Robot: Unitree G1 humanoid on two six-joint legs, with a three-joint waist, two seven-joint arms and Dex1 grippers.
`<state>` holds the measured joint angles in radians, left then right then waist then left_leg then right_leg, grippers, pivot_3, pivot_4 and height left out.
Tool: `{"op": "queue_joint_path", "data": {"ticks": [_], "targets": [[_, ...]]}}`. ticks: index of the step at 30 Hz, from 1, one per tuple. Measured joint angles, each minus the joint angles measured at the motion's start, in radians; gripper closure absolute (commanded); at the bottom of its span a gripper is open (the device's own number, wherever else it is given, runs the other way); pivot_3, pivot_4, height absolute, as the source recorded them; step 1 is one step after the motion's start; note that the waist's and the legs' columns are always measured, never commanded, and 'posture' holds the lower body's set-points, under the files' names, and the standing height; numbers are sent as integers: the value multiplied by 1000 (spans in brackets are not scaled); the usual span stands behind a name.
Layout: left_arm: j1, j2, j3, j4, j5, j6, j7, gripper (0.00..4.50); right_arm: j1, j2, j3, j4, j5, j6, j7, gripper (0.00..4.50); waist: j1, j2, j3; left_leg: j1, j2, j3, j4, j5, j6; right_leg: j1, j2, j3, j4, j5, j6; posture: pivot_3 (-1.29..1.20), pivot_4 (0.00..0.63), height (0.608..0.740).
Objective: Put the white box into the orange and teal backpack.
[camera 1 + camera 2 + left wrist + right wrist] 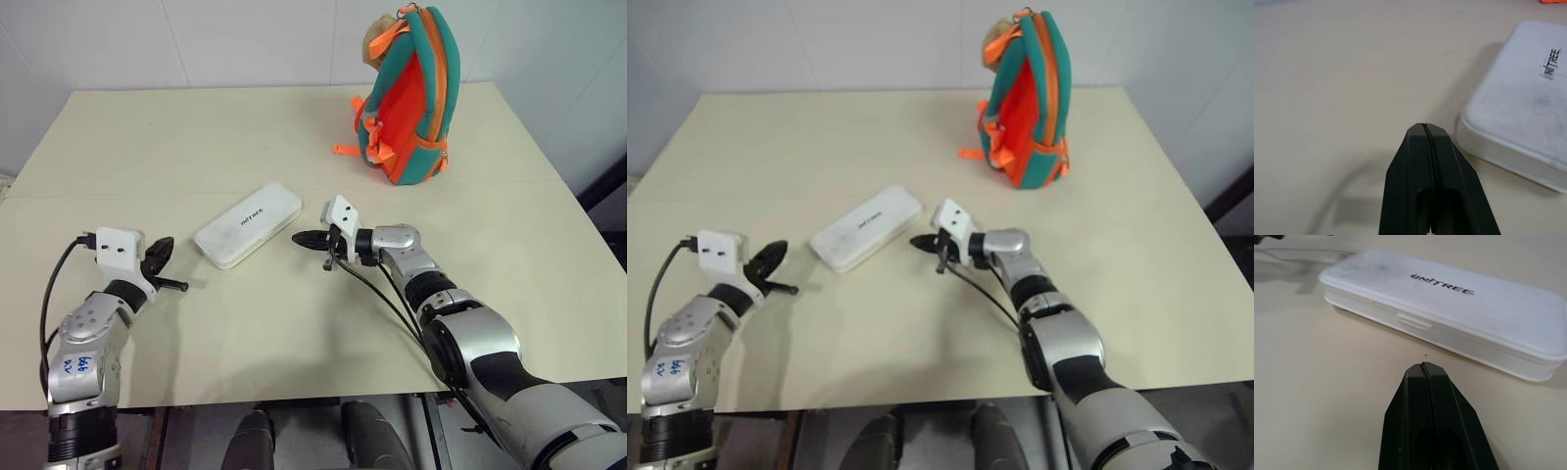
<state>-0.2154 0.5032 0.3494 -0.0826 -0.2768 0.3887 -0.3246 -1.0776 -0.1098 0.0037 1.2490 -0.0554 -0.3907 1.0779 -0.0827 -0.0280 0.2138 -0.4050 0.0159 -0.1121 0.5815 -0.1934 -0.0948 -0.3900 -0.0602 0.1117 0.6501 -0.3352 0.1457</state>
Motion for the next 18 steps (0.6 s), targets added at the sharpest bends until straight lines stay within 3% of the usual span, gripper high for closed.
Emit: {"op": "queue_joint_path", "data": {"ticks": [10, 18], "targets": [[-512, 59, -220, 662, 148, -152, -155, 4500, 170, -54, -1, -351, 98, 93, 81, 4478, -2, 0, 0, -2, 0, -2, -4, 1, -1, -1, 0, -2, -4, 0, 2, 0, 150, 740], [-778, 34, -308, 1081, 224, -267, -281, 4500, 309, -84, 31, -712, 166, 286, 53, 4478, 2, 0, 0, -4, 0, -2, -4, 1, -2, -2, 0, -2, -4, -2, 3, 0, 150, 740]]}}
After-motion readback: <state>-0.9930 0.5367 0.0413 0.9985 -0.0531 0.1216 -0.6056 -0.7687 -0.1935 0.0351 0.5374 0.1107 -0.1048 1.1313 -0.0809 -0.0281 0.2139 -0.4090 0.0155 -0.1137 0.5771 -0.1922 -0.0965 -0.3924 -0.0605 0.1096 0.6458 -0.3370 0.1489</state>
